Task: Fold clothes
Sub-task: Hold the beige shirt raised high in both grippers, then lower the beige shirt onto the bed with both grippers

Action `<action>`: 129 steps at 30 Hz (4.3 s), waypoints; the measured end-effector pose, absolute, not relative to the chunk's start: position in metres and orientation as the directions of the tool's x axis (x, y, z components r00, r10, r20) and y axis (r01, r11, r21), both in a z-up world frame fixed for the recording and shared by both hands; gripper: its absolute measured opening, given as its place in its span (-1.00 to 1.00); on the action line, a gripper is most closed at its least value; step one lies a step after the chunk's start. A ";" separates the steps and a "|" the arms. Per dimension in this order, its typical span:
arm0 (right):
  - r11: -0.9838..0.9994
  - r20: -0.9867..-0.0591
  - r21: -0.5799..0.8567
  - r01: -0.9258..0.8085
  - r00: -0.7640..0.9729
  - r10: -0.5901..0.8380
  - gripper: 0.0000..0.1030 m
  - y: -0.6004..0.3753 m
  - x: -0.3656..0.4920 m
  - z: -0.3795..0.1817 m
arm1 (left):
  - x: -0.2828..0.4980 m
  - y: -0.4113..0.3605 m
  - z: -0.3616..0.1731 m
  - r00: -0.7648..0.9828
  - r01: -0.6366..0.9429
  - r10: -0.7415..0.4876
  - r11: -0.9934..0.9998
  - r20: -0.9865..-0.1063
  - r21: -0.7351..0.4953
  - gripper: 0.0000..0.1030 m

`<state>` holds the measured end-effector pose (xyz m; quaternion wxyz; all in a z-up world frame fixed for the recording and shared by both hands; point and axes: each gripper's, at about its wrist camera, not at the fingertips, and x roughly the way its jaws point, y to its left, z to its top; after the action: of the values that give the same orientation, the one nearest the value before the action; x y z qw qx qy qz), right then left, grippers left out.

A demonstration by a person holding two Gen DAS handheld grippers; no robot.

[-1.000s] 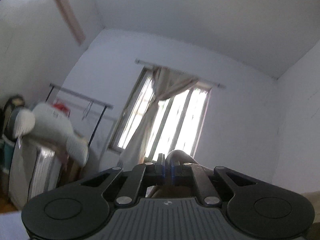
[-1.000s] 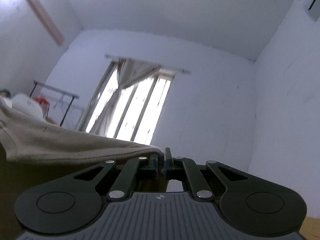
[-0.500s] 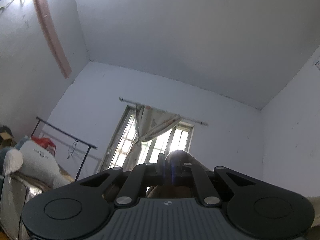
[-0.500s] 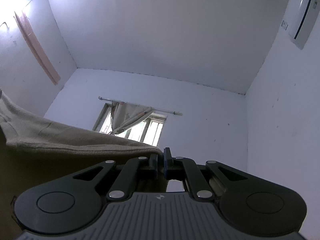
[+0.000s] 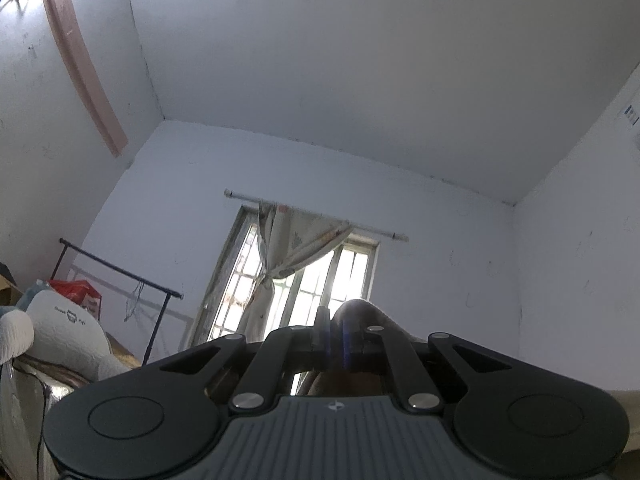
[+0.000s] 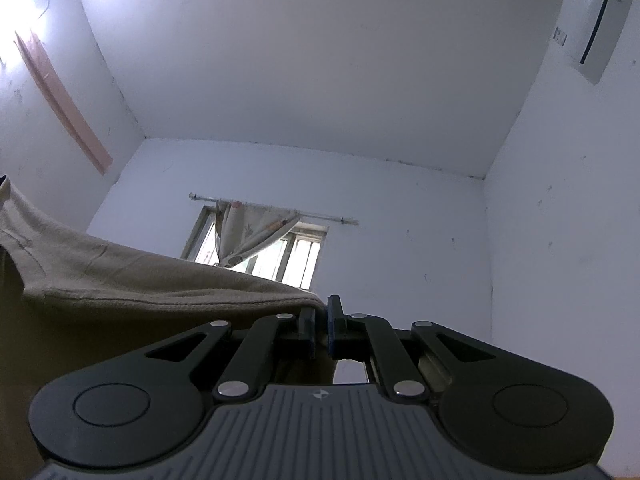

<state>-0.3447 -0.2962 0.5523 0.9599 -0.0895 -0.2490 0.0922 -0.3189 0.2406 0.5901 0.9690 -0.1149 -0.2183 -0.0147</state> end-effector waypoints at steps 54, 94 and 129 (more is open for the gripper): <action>0.967 0.414 -0.195 -0.165 0.880 0.234 -0.94 -0.286 -0.309 0.545 | -0.314 0.261 0.574 0.928 0.077 0.002 0.977 0.373 -0.199 -0.93; 0.965 0.414 -0.176 -0.193 0.875 0.250 -0.94 -0.294 -0.328 0.548 | -0.329 0.246 0.581 0.938 0.056 0.008 0.983 0.347 -0.174 -0.93; 0.958 -0.114 -0.100 -0.270 0.959 0.258 -0.94 -0.211 0.112 0.351 | 0.084 0.291 0.364 0.979 -0.138 0.111 0.977 -0.168 -0.159 -0.93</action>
<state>0.1120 -0.2109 0.3509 0.9881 -0.0575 0.0498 0.1335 0.0842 0.2913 0.3643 0.9912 -0.0854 0.0794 0.0629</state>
